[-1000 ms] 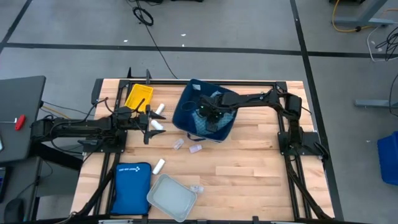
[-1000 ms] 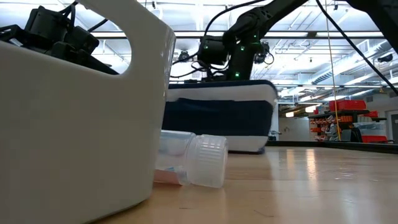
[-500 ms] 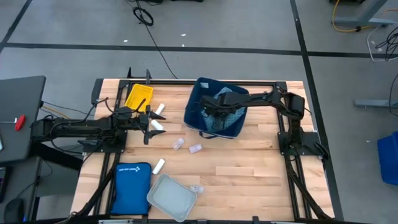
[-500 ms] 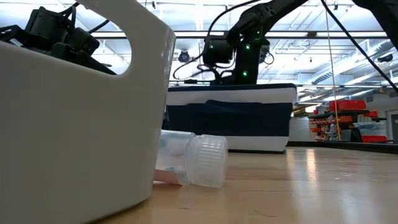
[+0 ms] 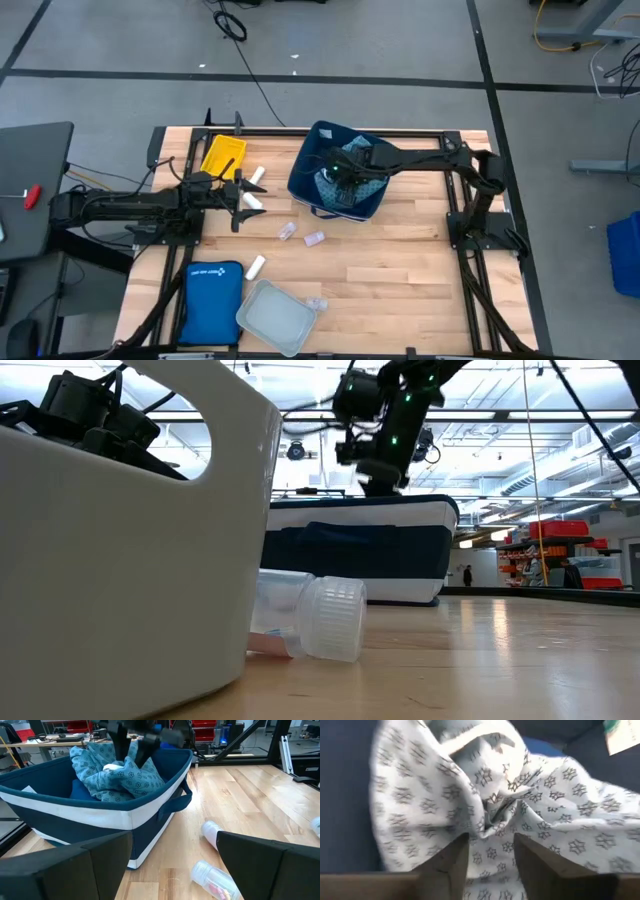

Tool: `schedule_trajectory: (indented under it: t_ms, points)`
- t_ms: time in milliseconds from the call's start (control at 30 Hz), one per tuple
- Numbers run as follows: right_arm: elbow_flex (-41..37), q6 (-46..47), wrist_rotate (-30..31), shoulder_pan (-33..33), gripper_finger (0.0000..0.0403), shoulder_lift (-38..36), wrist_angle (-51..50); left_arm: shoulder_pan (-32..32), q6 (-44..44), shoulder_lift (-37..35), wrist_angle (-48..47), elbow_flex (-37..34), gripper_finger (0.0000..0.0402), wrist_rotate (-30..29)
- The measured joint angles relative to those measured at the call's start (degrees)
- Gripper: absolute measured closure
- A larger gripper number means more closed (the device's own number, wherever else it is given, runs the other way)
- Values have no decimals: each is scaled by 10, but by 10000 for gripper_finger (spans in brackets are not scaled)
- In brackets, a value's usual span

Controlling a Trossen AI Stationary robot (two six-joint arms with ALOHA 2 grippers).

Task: Pick & place medical supplies in basket/bin
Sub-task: Put the blue patient gown into the blue laundry bin, then put the top white rolled gauze into the yellow bin

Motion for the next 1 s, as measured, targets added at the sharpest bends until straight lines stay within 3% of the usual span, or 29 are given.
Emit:
schedule_trajectory:
  t_ms: [167, 300, 400, 533, 700, 833, 1000]
  points:
    - [1, 5, 1, 11, 202, -45, 1, 0, 0, 0, 0, 0, 110, 0]
    - [1, -10, -3, 22, 196, -76, 40, 0, 0, 0, 0, 0, 110, 0]
    - [1, -38, -44, 35, 202, -87, 111, 0, 0, 0, 0, 0, 110, 0]
    - [-34, -75, -142, 56, 214, -93, 313, 0, 0, 0, 0, 0, 110, 0]
    - [-156, -90, -243, 74, 228, -93, 664, 0, -5, 0, 11, 0, 110, 0]
    - [-263, -90, -262, 96, 231, -93, 894, 0, -19, 0, 28, 0, 110, 0]
    - [-366, -90, -269, 135, 231, -115, 1031, 0, -32, 6, 37, 0, 110, -16]
